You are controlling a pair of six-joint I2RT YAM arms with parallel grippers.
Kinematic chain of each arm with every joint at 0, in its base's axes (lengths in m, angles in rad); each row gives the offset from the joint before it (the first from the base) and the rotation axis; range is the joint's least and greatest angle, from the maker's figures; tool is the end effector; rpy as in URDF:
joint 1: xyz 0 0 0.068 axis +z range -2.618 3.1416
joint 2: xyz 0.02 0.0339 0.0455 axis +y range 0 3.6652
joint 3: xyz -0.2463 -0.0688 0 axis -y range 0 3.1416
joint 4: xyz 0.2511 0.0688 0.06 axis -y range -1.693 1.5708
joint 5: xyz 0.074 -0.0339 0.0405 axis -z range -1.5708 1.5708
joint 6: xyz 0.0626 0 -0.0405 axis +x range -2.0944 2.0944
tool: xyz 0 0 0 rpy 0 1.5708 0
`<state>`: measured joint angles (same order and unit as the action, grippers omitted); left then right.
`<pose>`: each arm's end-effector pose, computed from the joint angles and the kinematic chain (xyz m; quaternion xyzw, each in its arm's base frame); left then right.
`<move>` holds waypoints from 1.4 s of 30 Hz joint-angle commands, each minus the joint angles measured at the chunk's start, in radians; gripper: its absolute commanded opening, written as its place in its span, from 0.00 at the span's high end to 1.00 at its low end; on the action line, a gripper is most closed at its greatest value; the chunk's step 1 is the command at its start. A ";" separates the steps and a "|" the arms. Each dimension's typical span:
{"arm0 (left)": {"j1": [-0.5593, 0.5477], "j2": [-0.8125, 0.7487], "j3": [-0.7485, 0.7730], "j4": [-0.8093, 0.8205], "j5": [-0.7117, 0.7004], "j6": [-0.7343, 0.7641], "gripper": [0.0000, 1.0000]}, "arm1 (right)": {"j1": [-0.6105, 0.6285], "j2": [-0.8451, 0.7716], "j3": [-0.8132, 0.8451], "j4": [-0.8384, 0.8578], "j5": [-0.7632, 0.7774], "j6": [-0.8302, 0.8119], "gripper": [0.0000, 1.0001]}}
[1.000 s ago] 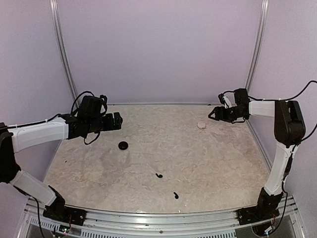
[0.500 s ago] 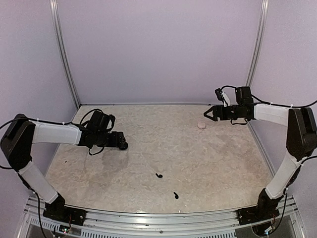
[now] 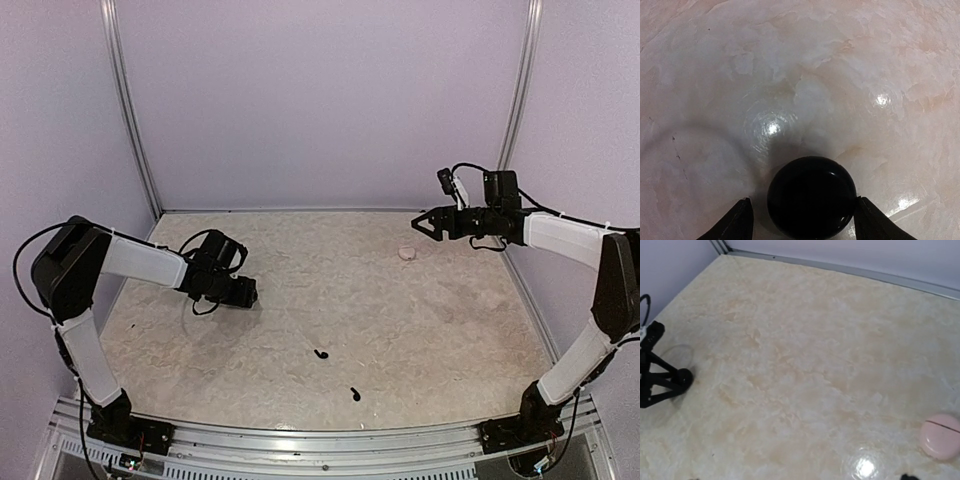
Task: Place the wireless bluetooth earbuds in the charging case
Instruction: Pick up the charging case from the center of the board.
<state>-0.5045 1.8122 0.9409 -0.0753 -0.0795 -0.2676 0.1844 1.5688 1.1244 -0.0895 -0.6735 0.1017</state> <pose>0.3230 -0.1726 0.0885 0.1003 0.9457 -0.0805 0.2985 0.3643 0.1077 0.2435 -0.1975 0.8123 0.3507 0.4220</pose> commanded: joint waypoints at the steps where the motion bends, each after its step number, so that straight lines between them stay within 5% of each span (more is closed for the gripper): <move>1: -0.004 0.037 0.031 0.022 -0.015 0.052 0.33 | 0.010 -0.025 -0.016 0.037 -0.031 0.014 0.14; 18: -0.086 0.065 0.061 0.027 -0.053 0.174 0.60 | 0.013 -0.067 -0.044 0.035 -0.062 0.049 0.15; 42: -0.622 -0.462 -0.041 0.197 0.041 0.833 0.64 | 0.305 -0.174 -0.268 0.133 -0.353 0.313 0.26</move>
<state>-1.0939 1.3918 0.9035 0.0906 -0.0769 0.4301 0.4469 1.4220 0.8570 -0.0029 -0.9493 0.3496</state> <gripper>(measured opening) 0.513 0.740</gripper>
